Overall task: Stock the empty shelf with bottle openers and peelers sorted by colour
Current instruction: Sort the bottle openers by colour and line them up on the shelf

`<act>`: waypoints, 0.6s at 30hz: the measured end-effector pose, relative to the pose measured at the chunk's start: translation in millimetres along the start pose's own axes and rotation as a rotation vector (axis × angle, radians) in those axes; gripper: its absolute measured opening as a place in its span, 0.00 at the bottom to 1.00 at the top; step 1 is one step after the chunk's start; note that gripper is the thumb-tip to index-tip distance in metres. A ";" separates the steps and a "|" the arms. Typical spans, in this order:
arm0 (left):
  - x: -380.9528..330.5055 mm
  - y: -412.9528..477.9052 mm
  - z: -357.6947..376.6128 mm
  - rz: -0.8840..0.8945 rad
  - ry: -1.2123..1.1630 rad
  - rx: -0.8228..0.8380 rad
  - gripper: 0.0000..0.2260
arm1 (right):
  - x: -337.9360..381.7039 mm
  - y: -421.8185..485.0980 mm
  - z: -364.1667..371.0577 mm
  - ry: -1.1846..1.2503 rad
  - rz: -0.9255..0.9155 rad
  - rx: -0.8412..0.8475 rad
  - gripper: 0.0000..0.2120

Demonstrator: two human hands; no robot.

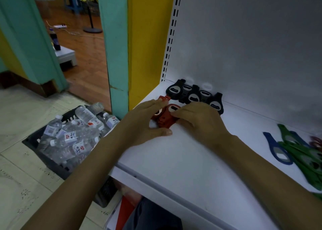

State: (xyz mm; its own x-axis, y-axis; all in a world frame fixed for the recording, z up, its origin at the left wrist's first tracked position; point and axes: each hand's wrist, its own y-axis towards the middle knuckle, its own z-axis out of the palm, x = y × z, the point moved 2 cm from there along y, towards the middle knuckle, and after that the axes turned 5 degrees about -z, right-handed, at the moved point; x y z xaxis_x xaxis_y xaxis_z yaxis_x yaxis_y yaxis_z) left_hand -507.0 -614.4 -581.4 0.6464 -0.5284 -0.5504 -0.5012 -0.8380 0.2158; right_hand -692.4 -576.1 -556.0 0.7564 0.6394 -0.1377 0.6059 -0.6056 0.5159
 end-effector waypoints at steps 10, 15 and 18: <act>1.6 2.1 3.8 -0.044 0.053 -0.038 0.33 | -5.8 -6.1 8.9 0.095 0.137 -0.018 0.14; 2.6 3.4 3.5 -0.033 0.049 -0.055 0.31 | -5.8 -16.0 14.7 0.197 0.263 -0.027 0.18; 1.6 2.1 3.8 -0.019 0.078 -0.049 0.34 | -5.2 -14.8 16.3 0.194 0.264 -0.005 0.17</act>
State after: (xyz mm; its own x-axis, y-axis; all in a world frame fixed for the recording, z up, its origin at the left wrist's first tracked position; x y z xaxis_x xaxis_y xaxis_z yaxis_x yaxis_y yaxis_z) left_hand -509.2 -616.4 -584.9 0.6998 -0.5194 -0.4905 -0.4607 -0.8528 0.2458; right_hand -701.3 -578.2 -576.7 0.8259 0.5393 0.1642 0.3939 -0.7604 0.5163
